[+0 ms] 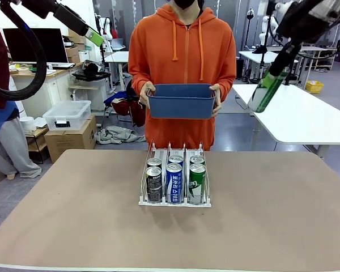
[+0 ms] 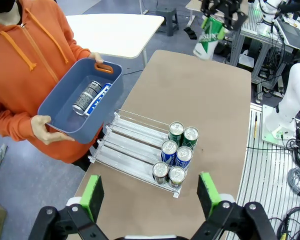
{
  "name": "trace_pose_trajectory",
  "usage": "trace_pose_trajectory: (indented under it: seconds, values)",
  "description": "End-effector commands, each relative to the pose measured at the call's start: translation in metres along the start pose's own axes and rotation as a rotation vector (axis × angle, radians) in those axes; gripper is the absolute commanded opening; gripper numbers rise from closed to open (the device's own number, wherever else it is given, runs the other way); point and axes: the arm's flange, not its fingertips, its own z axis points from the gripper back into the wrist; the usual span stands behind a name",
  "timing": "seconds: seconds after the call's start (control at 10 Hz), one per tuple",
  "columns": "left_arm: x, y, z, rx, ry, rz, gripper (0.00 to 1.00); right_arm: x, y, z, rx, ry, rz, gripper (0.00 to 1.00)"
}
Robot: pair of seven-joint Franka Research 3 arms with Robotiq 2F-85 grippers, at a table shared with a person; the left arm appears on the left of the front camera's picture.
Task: Fill the beverage cans into the dispenser.
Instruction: Place the picked Sprite in the line of the Automatic Can Dispenser with the same cans.
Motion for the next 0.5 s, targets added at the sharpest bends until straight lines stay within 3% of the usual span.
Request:
trace_pose_trajectory:
  seconds: [0.0,0.2,0.4]
  values:
    - [0.000,0.000,0.001,-0.006,-0.008,0.002,1.00,-0.013,0.025,-0.027,-0.068,0.042,0.058,0.58]
    - [0.000,0.000,0.001,-0.006,-0.008,0.002,1.00,-0.023,0.047,-0.072,-0.111,0.083,0.071,0.58]
    - [0.000,0.000,0.001,-0.006,-0.008,0.002,1.00,-0.028,0.067,-0.097,-0.147,0.045,-0.034,0.58]
